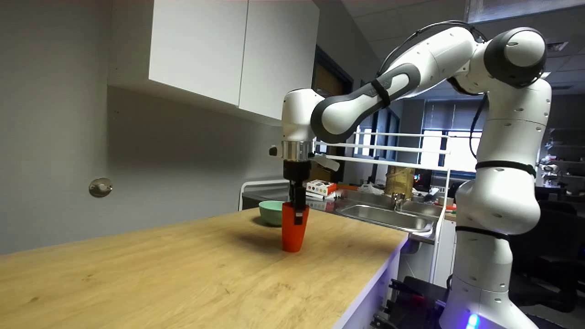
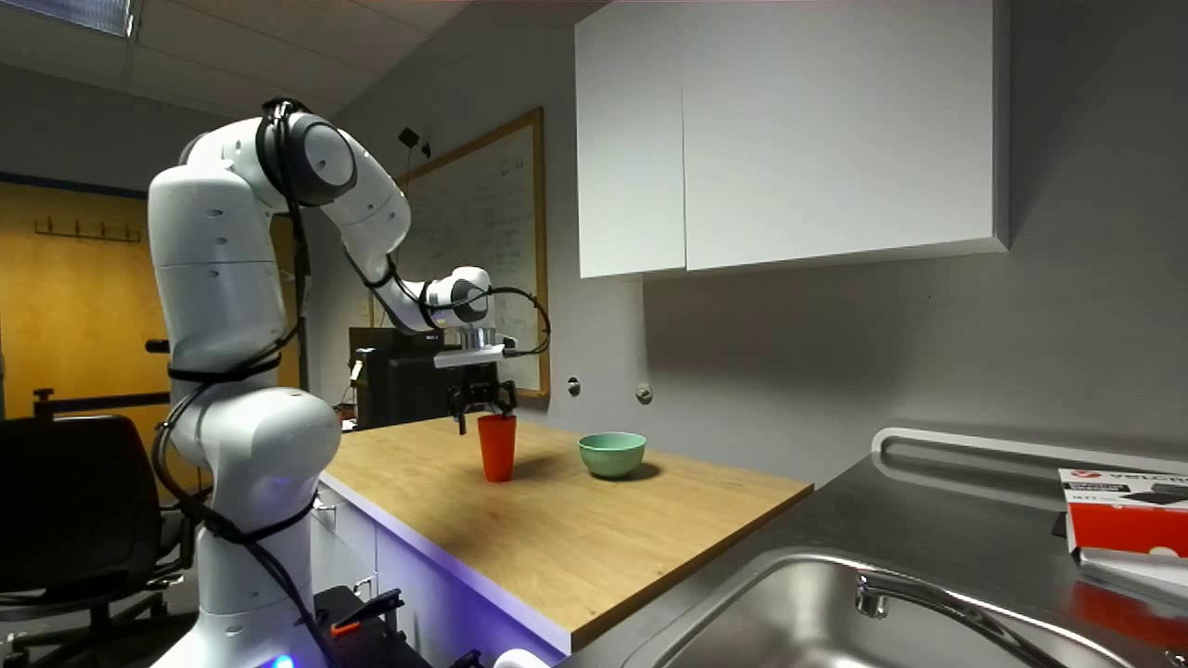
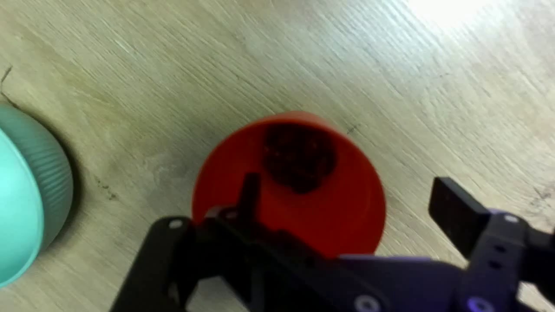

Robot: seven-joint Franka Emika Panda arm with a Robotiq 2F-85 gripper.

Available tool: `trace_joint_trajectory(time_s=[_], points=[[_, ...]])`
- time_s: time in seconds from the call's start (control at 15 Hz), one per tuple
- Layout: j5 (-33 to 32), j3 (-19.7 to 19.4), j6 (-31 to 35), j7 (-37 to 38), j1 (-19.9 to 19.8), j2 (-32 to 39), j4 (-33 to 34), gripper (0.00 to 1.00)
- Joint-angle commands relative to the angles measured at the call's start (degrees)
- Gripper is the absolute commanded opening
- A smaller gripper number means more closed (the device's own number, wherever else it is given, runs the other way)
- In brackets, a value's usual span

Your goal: Pour the contents of the cup into the bowl

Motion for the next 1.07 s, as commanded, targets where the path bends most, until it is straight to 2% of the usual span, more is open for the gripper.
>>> trace_joint_trajectory(time_s=[0.0,0.6,0.73,1.0], points=[[1.79,-0.46,-1.67,0.41,-0.18,2.68,2.61,0.75],[1.35,-0.81,-0.88,0.59,-1.03,4.65,3.95,0.05],[0.58,-0.95,-0.81,-0.54,-1.2,4.0,3.66,0.0],[-1.72,-1.87,-0.65,-3.57,-1.98,3.39,4.05,0.02]])
